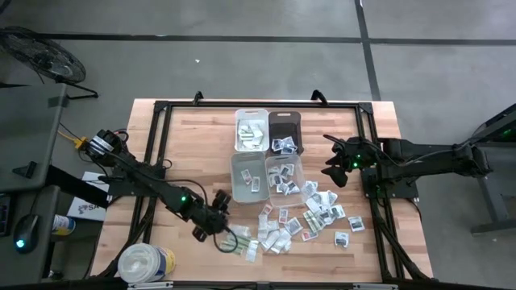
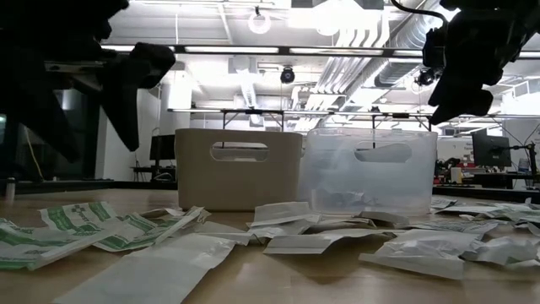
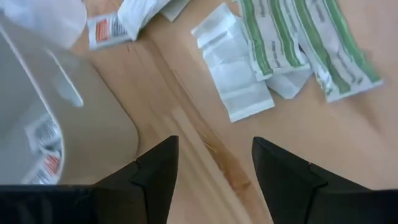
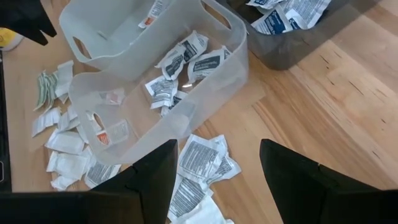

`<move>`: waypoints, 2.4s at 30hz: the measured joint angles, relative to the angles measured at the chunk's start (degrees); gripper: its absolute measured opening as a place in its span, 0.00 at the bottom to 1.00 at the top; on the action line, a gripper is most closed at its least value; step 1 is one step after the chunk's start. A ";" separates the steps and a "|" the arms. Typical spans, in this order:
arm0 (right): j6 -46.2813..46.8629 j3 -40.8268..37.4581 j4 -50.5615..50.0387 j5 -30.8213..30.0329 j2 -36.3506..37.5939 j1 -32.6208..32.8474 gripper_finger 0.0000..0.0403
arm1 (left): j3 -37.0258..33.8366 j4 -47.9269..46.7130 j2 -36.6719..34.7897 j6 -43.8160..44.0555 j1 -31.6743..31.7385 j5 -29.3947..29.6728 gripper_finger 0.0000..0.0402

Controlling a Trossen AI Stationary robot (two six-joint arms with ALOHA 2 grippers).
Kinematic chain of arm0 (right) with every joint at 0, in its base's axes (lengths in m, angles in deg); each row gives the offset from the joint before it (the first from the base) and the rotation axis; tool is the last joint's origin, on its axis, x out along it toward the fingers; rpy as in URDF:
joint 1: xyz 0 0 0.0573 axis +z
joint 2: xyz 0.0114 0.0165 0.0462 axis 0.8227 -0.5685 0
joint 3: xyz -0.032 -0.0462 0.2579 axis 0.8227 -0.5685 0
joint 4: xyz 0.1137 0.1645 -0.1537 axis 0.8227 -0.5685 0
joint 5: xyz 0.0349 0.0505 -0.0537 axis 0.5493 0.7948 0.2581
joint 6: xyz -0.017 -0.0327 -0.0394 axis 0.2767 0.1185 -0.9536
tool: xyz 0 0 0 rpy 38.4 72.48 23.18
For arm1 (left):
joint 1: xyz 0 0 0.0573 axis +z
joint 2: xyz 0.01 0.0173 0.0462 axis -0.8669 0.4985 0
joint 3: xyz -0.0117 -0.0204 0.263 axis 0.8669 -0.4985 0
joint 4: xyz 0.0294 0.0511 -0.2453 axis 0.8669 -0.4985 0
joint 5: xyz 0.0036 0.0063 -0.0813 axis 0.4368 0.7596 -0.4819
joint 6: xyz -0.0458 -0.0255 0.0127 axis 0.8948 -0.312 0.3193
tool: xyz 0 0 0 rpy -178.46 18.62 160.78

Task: Pick & Place First Aid Supplies
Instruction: Put the green bandage pack into the white bin

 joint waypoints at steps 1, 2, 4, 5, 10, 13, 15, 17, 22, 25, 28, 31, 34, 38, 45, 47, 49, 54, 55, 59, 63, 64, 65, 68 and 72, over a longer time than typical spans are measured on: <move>0.00 0.00 -0.01 0.00 -0.01 0.01 0.55 | 0.00 0.08 0.00 -1.86 0.00 0.02 0.50; 0.01 0.00 -0.15 0.00 0.01 0.02 0.55 | 0.00 0.08 0.00 -3.57 0.00 0.06 0.50; 0.39 0.00 -0.53 0.05 -0.01 0.00 0.55 | 0.00 0.19 0.00 -7.25 0.00 0.21 0.50; 0.41 0.00 -0.67 0.07 0.00 0.00 0.55 | 0.00 0.28 0.00 -9.36 0.00 0.17 0.50; 0.56 0.00 -1.37 0.30 -0.01 0.00 0.55 | -0.01 0.67 2.04 -21.98 -0.09 -1.25 0.50; 1.96 0.00 -1.55 0.81 -0.01 0.00 0.55 | 0.07 1.98 4.45 -26.20 -0.09 -1.55 0.50; 2.80 0.00 -1.60 1.35 0.01 0.00 0.55 | 0.00 1.54 6.31 -28.96 -0.09 -0.28 0.50; 2.92 0.00 -1.73 1.87 -0.01 0.02 0.55 | -0.04 1.76 7.32 -30.45 -0.07 0.66 0.50; 4.09 0.00 -1.67 2.01 0.01 0.02 0.55 | 0.17 2.59 9.32 -30.58 -0.12 -0.77 0.50; 4.30 0.00 -1.72 1.89 0.01 0.01 0.55 | 0.20 3.44 10.83 -30.83 -0.73 -0.99 0.50; 4.42 0.00 -1.73 1.88 0.01 0.00 0.55 | 0.15 5.17 11.40 -31.09 -0.88 -0.95 0.50; 5.15 0.00 -1.73 1.86 0.01 0.00 0.55 | 0.04 7.96 11.69 -31.50 -0.87 -1.01 0.50; 5.35 0.00 -1.73 1.75 0.01 0.01 0.55 | 0.02 10.14 11.83 -32.24 -1.09 -1.93 0.50; 5.35 0.00 -1.72 1.83 0.01 0.00 0.55 | 0.02 11.74 11.89 -32.22 -1.76 -2.34 0.50; 5.55 0.00 -1.70 1.86 -0.01 0.00 0.55 | 0.07 13.27 11.96 -33.65 -2.93 -2.36 0.50; 5.53 0.00 -1.70 1.85 0.01 0.01 0.55 | 0.02 14.03 11.96 -33.69 -3.02 -1.75 0.50; 5.51 0.00 -1.70 1.75 0.00 0.01 0.55 | 0.00 14.75 11.98 -33.71 -3.02 -1.75 0.50; 5.50 0.00 -1.71 1.75 0.01 0.00 0.55 | 0.02 15.52 12.92 -33.55 -3.11 -1.45 0.48; 5.53 0.00 -1.73 1.74 -0.01 0.02 0.55 | 0.02 15.54 13.10 -33.51 -3.13 -1.49 0.46; 5.62 0.00 -1.73 1.73 0.00 0.00 0.55 | 0.11 15.79 14.54 -31.57 -3.13 -2.00 0.37; 5.97 0.00 -1.74 1.78 -0.01 0.00 0.55 | 0.13 15.94 14.91 -28.89 -3.17 -1.69 0.27; 5.97 0.00 -1.75 1.79 0.01 0.02 0.55 | 0.13 15.94 14.95 -28.36 -3.17 -1.42 0.25; 5.97 0.00 -1.75 1.81 0.01 0.00 0.55 | 0.13 15.94 14.98 -28.15 -3.19 -1.17 0.22; 5.98 0.00 -1.75 1.80 -0.01 0.02 0.55 | 0.10 15.87 15.02 -27.99 -3.19 -1.21 0.15; 5.99 0.00 -1.75 1.81 0.01 0.00 0.55 | 0.07 15.70 15.06 -26.52 -3.17 -1.17 0.06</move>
